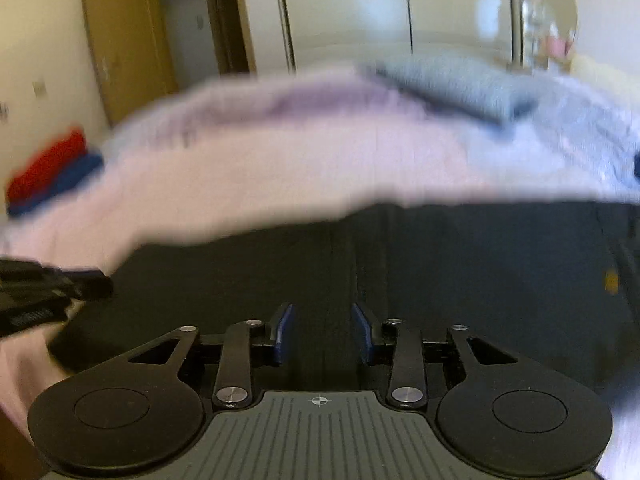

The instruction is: Fold clothes

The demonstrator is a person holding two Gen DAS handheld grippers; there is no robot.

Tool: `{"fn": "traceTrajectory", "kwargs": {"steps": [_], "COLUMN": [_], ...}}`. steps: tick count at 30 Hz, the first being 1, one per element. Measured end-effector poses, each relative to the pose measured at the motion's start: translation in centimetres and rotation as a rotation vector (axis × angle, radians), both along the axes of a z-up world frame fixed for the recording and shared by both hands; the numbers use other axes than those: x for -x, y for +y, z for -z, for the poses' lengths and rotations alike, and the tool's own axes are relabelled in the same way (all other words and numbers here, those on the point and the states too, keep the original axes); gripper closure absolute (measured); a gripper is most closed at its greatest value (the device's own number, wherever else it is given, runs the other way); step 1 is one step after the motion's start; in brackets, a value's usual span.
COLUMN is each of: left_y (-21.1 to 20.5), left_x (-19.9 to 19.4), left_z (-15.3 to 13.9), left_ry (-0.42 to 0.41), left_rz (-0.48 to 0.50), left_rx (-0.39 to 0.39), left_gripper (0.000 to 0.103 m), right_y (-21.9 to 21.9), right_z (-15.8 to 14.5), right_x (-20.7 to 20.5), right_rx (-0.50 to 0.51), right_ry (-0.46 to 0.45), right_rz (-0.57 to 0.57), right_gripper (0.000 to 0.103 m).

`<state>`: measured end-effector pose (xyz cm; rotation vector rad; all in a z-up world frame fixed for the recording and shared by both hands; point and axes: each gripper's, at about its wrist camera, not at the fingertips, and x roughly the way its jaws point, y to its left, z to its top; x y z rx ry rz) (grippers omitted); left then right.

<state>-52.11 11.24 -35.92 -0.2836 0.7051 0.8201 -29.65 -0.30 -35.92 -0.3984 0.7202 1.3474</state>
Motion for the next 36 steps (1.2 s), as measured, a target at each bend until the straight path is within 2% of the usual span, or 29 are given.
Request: {"fn": "traceTrajectory", "kwargs": {"steps": [2,5,6,8,13,17,26,36], "left_y": [-0.5,-1.2,-1.5,-2.7,-5.8,-8.2,-13.4,-14.8], "left_x": [-0.2,-0.8,-0.9,-0.9,-1.0,-1.0,-0.7,-1.4], "left_z": [-0.6,-2.6,-3.2,-3.7,-4.9,-5.8,-8.0,-8.8], "left_ry": [0.011,0.013,0.008,0.012,0.023,0.032,0.030,0.032], "left_rz": [-0.050,-0.123,-0.145,-0.147,-0.152,-0.155,-0.145,-0.118], "left_rx": [0.027,0.069,0.085,0.083,0.077,0.073,0.035,0.012], "left_gripper": [0.095,0.094,0.091,0.082,0.077,0.072,0.067,0.067], "right_y": [-0.6,-1.3,-1.9,-3.3,-7.4,-10.4,-15.1,-17.0], "right_z": [0.8,-1.2,-1.9,-3.3,-3.8,-4.7,-7.1,-7.2], "right_x": [0.1,0.2,0.1,0.1,-1.0,-1.6,-1.4,-1.7], "right_rx": [0.012,0.029,0.019,-0.002,0.040,0.043,-0.022,-0.025], "right_ry": [0.010,0.015,0.018,0.026,0.064,0.070,0.053,0.066], "right_rz": [0.007,0.028,0.037,0.055,0.165,0.235,0.282,0.322], "right_gripper": [0.067,0.067,0.067,0.066,0.064,0.059,0.056,0.055]}}
